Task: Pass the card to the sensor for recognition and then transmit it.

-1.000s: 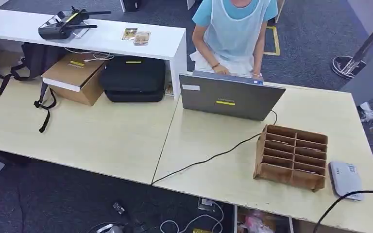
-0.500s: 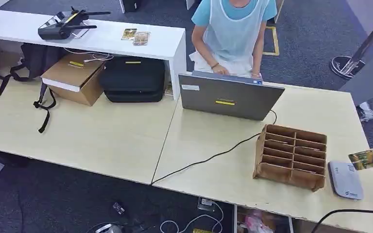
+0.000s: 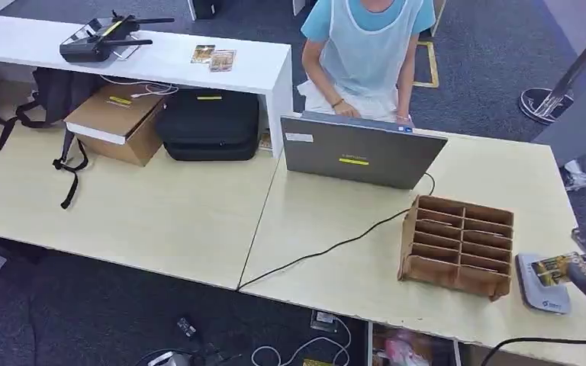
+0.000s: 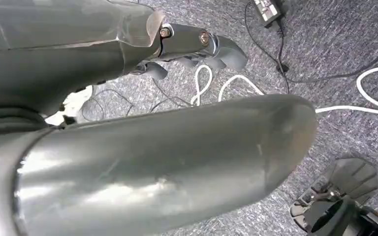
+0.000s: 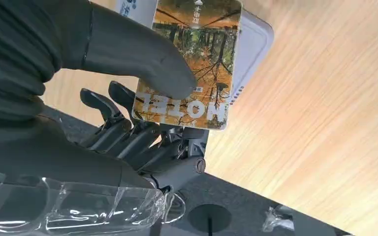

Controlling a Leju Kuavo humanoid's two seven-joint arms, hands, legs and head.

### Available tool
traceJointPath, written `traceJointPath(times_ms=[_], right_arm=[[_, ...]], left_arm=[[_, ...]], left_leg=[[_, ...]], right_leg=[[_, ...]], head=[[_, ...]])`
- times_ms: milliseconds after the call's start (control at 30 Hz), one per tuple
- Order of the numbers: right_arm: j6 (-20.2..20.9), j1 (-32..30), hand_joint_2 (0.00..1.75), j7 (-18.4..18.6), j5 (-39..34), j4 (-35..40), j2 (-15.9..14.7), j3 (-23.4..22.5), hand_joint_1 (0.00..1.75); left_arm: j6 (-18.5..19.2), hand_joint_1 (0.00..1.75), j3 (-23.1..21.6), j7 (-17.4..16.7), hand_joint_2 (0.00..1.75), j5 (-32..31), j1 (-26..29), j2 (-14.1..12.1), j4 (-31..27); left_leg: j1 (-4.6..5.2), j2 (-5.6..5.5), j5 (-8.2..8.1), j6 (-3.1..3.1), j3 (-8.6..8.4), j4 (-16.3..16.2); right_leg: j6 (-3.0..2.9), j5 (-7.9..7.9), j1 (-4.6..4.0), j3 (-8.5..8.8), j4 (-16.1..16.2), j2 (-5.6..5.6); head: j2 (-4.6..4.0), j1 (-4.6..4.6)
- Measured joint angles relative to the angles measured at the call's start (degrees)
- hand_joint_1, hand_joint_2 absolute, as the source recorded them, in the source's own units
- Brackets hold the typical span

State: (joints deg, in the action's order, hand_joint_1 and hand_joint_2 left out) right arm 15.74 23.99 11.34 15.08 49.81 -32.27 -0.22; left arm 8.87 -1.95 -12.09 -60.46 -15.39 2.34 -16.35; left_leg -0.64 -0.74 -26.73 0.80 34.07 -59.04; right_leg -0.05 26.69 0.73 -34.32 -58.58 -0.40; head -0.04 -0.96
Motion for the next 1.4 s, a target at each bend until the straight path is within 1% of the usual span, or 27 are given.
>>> traceJointPath(times_ms=[133,300,533,700,833,1033,1400], right_arm=[[0.1,0.1,1.75,0.2,1.6,0.1,1.1,-0.2,1.75],[0.1,0.4,1.75,0.2,2.3,0.0,1.6,-0.2,1.75],[0.0,0.3,1.75,0.3,2.8,-0.1,1.6,-0.6,1.75],[-1.6,-0.5,1.75,1.9,5.4,0.0,1.8,-0.9,1.75],[-2.0,-1.5,1.75,2.9,7.1,0.5,1.8,-1.7,1.75],[-1.4,-1.5,1.75,3.0,9.3,0.3,1.8,-2.0,1.75],[-1.3,-2.1,1.75,3.0,9.8,-0.8,1.8,-2.7,1.75]], left_arm=[[-0.2,0.00,0.0,0.0,0.00,0.6,0.1,-0.1,0.0],[-0.3,0.00,0.0,0.0,0.00,0.7,0.1,-0.3,0.0],[-0.7,0.00,0.0,0.0,0.00,0.6,0.1,-0.3,0.0],[-0.7,0.00,0.0,0.0,0.00,0.6,0.1,-0.2,0.0],[-0.6,0.00,0.0,0.0,0.00,0.5,0.1,0.1,0.0],[-0.6,0.00,-0.1,0.0,0.00,0.7,0.1,0.2,0.0],[-0.5,0.00,-0.2,0.0,0.00,0.6,0.1,0.2,0.0]], left_leg=[[0.00,0.03,0.00,0.00,-0.01,0.0],[0.00,0.02,0.00,0.00,-0.01,0.0],[0.00,0.03,0.00,0.00,-0.01,0.0],[0.00,0.01,0.00,0.00,-0.01,0.0],[0.00,0.03,0.00,0.00,-0.01,0.0],[0.00,0.04,0.00,0.00,-0.01,0.0],[0.00,0.04,0.00,0.00,-0.02,0.0]], right_leg=[[0.00,0.00,0.00,0.00,0.0,0.02],[0.00,0.00,0.00,0.00,0.0,0.01],[0.00,0.00,0.00,-0.01,0.0,0.02],[0.00,0.00,0.00,0.00,0.0,0.00],[0.00,0.00,0.00,-0.01,0.0,0.03],[0.00,0.00,0.00,-0.01,0.0,0.04],[0.00,0.00,0.00,-0.02,0.0,0.03]], head=[[0.00,0.02],[0.00,0.02],[0.00,0.00],[0.00,0.02],[0.00,0.00],[0.00,0.00],[0.00,0.02]])
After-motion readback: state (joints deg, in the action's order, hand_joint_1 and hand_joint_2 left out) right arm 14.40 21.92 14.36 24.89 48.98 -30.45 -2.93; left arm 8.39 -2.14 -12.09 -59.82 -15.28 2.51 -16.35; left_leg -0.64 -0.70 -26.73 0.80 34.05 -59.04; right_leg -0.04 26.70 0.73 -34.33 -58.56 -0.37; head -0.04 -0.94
